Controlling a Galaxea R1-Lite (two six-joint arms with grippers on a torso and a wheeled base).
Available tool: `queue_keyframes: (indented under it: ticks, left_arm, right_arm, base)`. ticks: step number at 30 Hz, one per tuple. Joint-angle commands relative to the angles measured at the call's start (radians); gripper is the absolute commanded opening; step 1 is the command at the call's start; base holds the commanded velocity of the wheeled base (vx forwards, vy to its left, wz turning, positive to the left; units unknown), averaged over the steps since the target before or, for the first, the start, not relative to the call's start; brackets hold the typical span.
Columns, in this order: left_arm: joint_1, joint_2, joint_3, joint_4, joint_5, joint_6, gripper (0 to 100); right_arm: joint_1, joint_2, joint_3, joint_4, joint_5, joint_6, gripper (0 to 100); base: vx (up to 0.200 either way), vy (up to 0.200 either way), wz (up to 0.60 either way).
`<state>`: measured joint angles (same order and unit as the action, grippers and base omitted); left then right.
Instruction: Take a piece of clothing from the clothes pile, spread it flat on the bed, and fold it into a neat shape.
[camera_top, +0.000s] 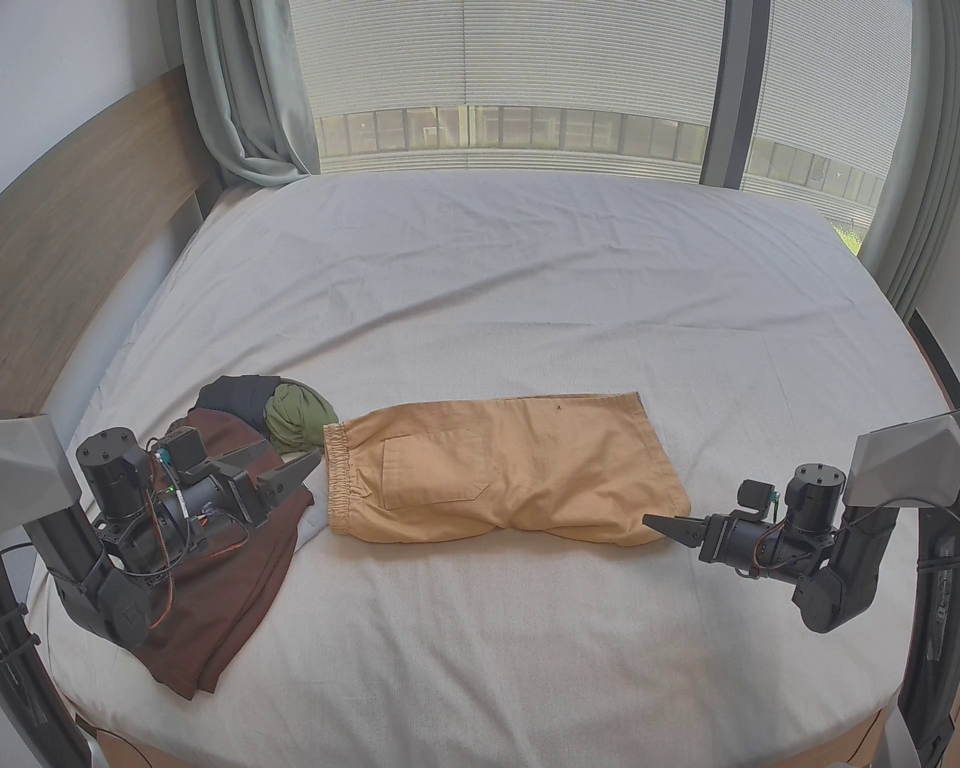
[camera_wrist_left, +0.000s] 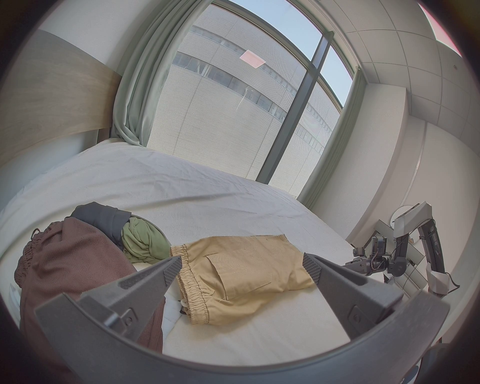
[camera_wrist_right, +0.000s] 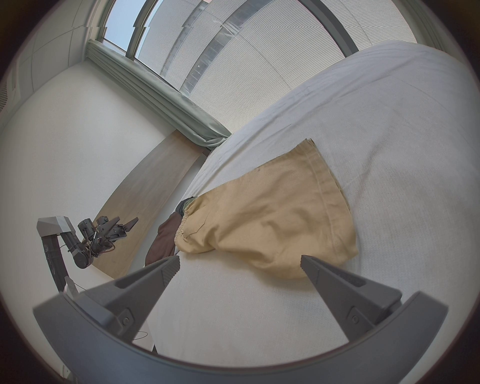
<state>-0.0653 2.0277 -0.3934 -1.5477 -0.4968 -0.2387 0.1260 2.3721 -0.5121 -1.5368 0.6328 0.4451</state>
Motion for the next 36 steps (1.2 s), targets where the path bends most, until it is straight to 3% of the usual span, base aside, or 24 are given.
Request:
queue_keyframes:
  ticks: [1,7,13,24,29,36]
  left_arm:
    - [0.001,0.002,0.004,0.000,-0.002,-0.001,100]
    - [-0.002,0.006,0.013,0.000,-0.002,0.001,100]
    - [-0.002,0.006,0.015,0.000,-0.002,-0.001,100]
    - [-0.002,0.017,0.015,0.000,-0.002,-0.001,100]
    - [-0.004,0.017,0.015,0.000,-0.002,-0.001,100]
    - [-0.005,0.017,0.015,0.000,-0.002,-0.002,100]
  right_arm:
    - [0.001,0.058,-0.020,0.000,-0.001,0.001,100]
    - [0.001,0.104,-0.049,0.001,-0.001,0.001,100]
    - [0.017,0.179,-0.114,0.000,-0.051,0.001,100]
    - [0.041,0.200,-0.146,0.003,-0.059,0.020,100]
    - [0.063,0.233,-0.198,0.001,-0.102,0.027,100]
    - [0.121,0.279,-0.296,0.009,-0.123,0.116,100]
  base:
    - [0.000,0.000,0.00]
    - [0.000,0.000,0.00]
    - [0.000,0.000,0.00]
    - [0.000,0.000,0.00]
    - [0.000,0.000,0.00]
    - [0.000,0.000,0.00]
